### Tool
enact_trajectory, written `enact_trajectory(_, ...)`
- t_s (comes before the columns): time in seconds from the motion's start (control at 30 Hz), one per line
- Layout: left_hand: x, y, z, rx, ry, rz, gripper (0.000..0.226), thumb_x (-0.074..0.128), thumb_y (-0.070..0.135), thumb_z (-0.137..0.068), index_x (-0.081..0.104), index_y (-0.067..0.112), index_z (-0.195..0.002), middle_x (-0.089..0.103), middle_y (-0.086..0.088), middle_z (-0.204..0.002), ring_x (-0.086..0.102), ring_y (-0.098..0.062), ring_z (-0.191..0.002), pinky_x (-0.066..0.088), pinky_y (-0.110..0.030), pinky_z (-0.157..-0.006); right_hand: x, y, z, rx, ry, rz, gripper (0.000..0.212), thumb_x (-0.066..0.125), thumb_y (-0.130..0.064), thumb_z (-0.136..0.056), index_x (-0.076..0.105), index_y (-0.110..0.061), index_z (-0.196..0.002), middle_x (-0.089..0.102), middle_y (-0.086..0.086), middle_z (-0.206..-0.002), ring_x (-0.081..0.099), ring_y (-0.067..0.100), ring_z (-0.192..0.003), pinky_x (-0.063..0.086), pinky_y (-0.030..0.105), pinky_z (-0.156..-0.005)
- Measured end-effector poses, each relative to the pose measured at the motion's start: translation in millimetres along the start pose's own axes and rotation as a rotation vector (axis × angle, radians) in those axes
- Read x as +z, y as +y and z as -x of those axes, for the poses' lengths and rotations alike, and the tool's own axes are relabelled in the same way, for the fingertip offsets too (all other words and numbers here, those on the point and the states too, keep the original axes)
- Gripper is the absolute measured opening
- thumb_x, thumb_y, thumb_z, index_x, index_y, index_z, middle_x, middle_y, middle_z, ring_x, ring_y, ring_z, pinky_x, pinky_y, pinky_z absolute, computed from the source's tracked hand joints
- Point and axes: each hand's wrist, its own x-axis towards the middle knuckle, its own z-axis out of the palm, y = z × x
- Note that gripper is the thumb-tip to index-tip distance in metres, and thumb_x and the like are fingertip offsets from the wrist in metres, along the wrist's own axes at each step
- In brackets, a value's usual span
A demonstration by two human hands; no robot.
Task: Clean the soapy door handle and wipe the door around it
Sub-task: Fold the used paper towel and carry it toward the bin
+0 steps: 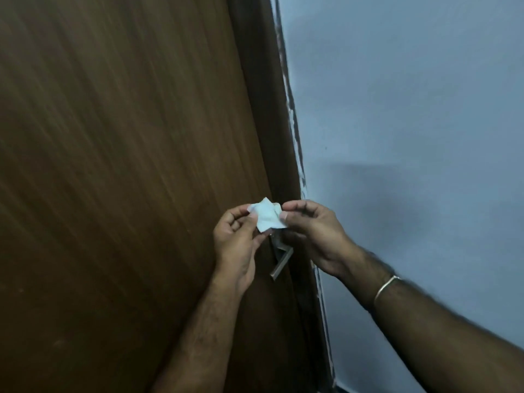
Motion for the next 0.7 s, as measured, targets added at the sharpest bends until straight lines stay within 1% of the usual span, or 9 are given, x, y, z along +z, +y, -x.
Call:
enact_trajectory(0.07,8.0,-9.3,4.1,-0.013,-0.071,0.009,0.021,0.055,-0.003,-0.102,0.067,0.014,-0.097,0.078,-0.003,-0.093,0.078,-0.014,-0.083,0.062,-0.025,-0.062,-11.7,0.5,7.9,0.086,-0.016,-0.232,0.013,0.065,-0.007,-0.092,0.067,-0.009,-0.104,0.075,0.012,-0.098,0.072,0.025,-0.092,0.056,0.045,-0.094)
enact_trajectory(0.13,18.2,-20.1,8.6,-0.024,-0.132,-0.003,0.023,0.052,-0.004,-0.103,0.065,0.014,-0.096,0.077,-0.003,-0.091,0.077,-0.012,-0.080,0.062,-0.025,-0.061,-22.6,0.3,18.6,0.133,-0.040,-0.321,0.019,0.063,-0.009,-0.094,0.064,-0.006,-0.113,0.076,0.010,-0.095,0.074,0.022,-0.086,0.061,0.041,-0.085)
enact_trajectory(0.23,38.8,-40.0,17.8,-0.053,-0.231,-0.024,0.018,0.055,0.000,-0.102,0.066,0.015,-0.101,0.077,-0.002,-0.092,0.075,-0.014,-0.083,0.063,-0.027,-0.069,-41.6,2.2,33.2,0.013,0.126,-0.170,0.024,0.064,0.002,-0.091,0.063,0.000,-0.114,0.072,0.017,-0.098,0.070,0.024,-0.081,0.059,0.033,-0.070)
enact_trajectory(0.3,52.4,-53.7,24.7,-0.079,-0.315,-0.027,0.016,0.060,0.003,-0.099,0.065,0.014,-0.110,0.079,0.001,-0.088,0.076,-0.011,-0.081,0.063,-0.025,-0.070,-55.8,-0.4,43.9,-0.104,0.288,-0.047,0.019,0.068,0.007,-0.086,0.064,-0.003,-0.101,0.068,0.018,-0.091,0.066,0.026,-0.076,0.055,0.031,-0.065)
enact_trajectory(0.37,68.7,-72.0,32.6,-0.128,-0.401,-0.048,0.023,0.065,-0.002,-0.095,0.065,0.013,-0.114,0.079,-0.002,-0.093,0.076,-0.011,-0.082,0.063,-0.023,-0.072,-76.3,-3.5,55.0,-0.191,0.418,0.056,0.021,0.072,0.007,-0.082,0.063,-0.008,-0.092,0.066,0.012,-0.082,0.064,0.021,-0.069,0.052,0.026,-0.058)
enact_trajectory(0.43,84.9,-94.1,42.5,-0.183,-0.463,-0.091,0.022,0.065,-0.004,-0.094,0.070,0.013,-0.108,0.079,-0.004,-0.094,0.076,-0.015,-0.084,0.064,-0.026,-0.075,-99.9,-4.7,68.2,-0.214,0.457,0.049,0.021,0.075,0.002,-0.082,0.064,-0.010,-0.094,0.068,0.008,-0.083,0.065,0.018,-0.071,0.052,0.024,-0.059)
enact_trajectory(0.53,106.5,-127.5,57.6,-0.241,-0.499,-0.153,0.015,0.065,-0.003,-0.096,0.072,0.010,-0.098,0.076,-0.009,-0.091,0.073,-0.018,-0.077,0.061,-0.025,-0.068,-137.8,0.7,91.9,-0.171,0.406,-0.146,0.009,0.067,-0.011,-0.092,0.066,-0.010,-0.101,0.074,0.006,-0.091,0.070,0.019,-0.081,0.056,0.028,-0.072)
enact_trajectory(0.6,123.8,-155.1,72.4,-0.263,-0.522,-0.221,0.012,0.067,-0.002,-0.095,0.070,0.008,-0.099,0.073,-0.013,-0.093,0.070,-0.019,-0.073,0.060,-0.029,-0.068,-170.2,11.3,113.7,-0.159,0.480,-0.214,0.013,0.063,-0.008,-0.094,0.065,-0.009,-0.107,0.073,0.006,-0.094,0.070,0.019,-0.083,0.057,0.031,-0.074)
enact_trajectory(0.7,149.5,-197.6,100.1,-0.276,-0.577,-0.335,0.016,0.067,-0.002,-0.094,0.068,0.014,-0.092,0.073,-0.005,-0.082,0.068,-0.015,-0.068,0.059,-0.027,-0.064,-211.0,30.6,146.1,-0.123,0.654,-0.092,0.024,0.069,-0.002,-0.089,0.065,-0.012,-0.110,0.070,0.008,-0.099,0.070,0.018,-0.082,0.055,0.028,-0.069)
